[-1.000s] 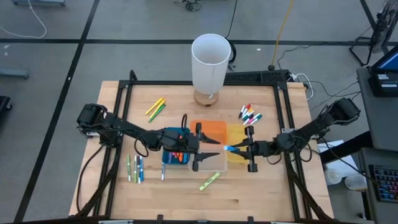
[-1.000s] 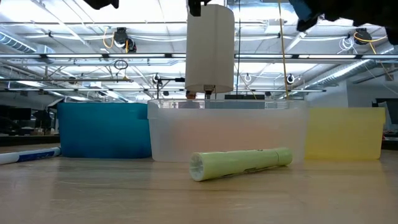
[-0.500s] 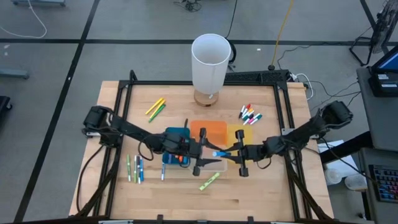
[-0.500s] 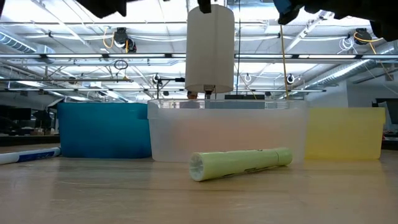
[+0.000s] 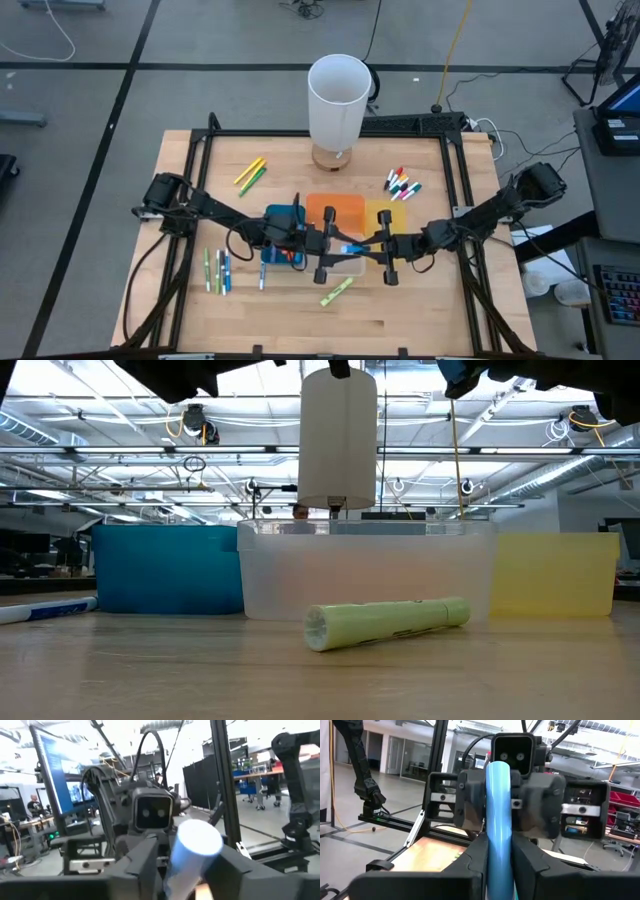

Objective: Pick & Place Markers
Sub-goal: Put the large blue highlighter pen into the blue bin

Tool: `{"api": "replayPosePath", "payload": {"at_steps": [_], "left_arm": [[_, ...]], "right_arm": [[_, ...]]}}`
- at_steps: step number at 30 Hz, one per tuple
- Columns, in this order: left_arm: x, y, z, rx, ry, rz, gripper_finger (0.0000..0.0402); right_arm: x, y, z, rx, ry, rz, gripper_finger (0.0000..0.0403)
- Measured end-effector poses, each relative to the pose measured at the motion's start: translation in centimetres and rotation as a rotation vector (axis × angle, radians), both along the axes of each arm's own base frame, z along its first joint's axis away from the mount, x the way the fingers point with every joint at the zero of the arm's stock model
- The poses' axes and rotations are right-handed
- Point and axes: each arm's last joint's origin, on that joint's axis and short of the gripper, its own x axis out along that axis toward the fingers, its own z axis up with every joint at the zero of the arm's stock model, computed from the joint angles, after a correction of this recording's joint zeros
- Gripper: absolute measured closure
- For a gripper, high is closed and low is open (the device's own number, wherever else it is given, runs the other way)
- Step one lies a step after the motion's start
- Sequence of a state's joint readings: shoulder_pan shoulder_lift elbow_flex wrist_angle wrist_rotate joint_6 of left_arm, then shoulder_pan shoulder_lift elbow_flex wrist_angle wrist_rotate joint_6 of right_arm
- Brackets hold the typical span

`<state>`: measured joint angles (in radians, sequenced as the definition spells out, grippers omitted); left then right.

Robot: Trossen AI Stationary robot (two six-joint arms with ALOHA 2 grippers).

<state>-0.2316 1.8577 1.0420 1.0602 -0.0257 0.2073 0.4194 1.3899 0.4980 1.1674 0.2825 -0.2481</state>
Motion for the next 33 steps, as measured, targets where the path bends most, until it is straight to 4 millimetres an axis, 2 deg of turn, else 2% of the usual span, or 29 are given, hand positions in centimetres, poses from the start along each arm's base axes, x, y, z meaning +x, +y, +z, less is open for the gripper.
{"api": "replayPosePath", "payload": {"at_steps": [4, 7, 11, 16, 20, 23, 25, 29, 33], "left_arm": [[0.0, 0.1, 0.0, 0.013, 0.001, 0.011, 0.0343], [0.0, 0.1, -0.1, -0.016, 0.008, 0.006, 0.0342], [-0.2, -0.2, 0.3, -0.072, 0.022, 0.025, 0.0342], [-1.8, -1.0, 3.2, -0.107, -0.012, 0.060, 0.0342], [-3.6, -1.7, 4.8, -0.096, 0.109, 0.196, 0.0342], [-5.3, -2.4, 5.2, -0.080, 0.245, 0.343, 0.0342], [-6.3, -3.0, 4.6, -0.079, 0.324, 0.407, 0.0342], [-8.2, -4.3, 1.7, -0.052, 0.415, 0.496, 0.0342], [-9.9, -4.0, -0.6, -0.078, 0.427, 0.633, 0.0342]], "right_arm": [[0.0, 0.0, 0.0, 0.021, 0.003, -0.006, 0.0358], [0.0, -0.1, 0.0, 0.053, 0.011, -0.007, 0.0356], [0.2, -0.3, -0.2, 0.097, 0.033, 0.006, 0.0313], [0.1, -0.3, -0.6, 0.149, 0.101, 0.015, 0.0251], [-0.3, -0.5, -0.6, 0.205, 0.178, 0.018, 0.0226], [-1.1, -0.6, -0.1, 0.222, 0.222, 0.023, 0.0221], [-1.7, -0.6, 0.4, 0.233, 0.245, 0.034, 0.0223], [-3.0, -0.1, 1.1, 0.239, 0.274, 0.072, 0.0231], [-3.7, 0.4, 1.4, 0.230, 0.272, 0.108, 0.0235]]}}
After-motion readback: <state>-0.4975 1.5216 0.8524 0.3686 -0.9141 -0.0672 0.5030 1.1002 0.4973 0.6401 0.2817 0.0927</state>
